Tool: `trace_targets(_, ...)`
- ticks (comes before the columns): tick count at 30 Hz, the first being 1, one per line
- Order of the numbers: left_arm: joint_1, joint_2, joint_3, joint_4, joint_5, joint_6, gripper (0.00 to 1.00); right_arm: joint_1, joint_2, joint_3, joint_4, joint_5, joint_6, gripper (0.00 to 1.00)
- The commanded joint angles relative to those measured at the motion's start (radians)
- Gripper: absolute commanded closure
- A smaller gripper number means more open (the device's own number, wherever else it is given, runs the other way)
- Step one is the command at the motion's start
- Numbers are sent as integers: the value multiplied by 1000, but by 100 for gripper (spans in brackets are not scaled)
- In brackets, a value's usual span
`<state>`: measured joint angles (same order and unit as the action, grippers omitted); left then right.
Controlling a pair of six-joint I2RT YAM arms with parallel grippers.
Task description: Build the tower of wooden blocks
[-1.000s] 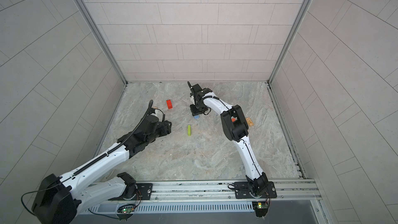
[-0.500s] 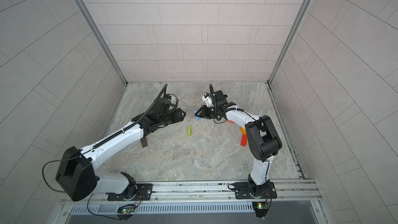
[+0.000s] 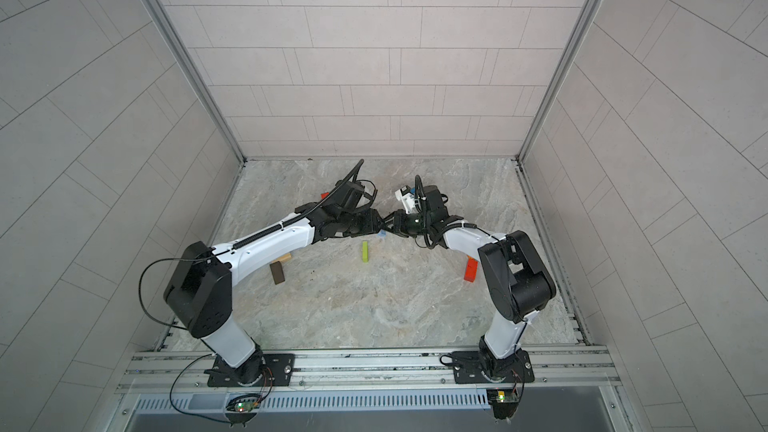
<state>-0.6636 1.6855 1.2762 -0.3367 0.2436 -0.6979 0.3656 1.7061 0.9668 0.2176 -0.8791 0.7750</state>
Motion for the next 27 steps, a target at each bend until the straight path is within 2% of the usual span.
trace_targets(1,-2,14,38,-56,-22,25,49,3,-31,0,102,-54,36,88)
trace_targets(15,47,11,61,-66,-52,2,46,2,-45,-33,129,-71,33,88)
trace_targets(27,61,-61,71,-71,-86,-4,37,0,-37,-34,118,-67,21,88)
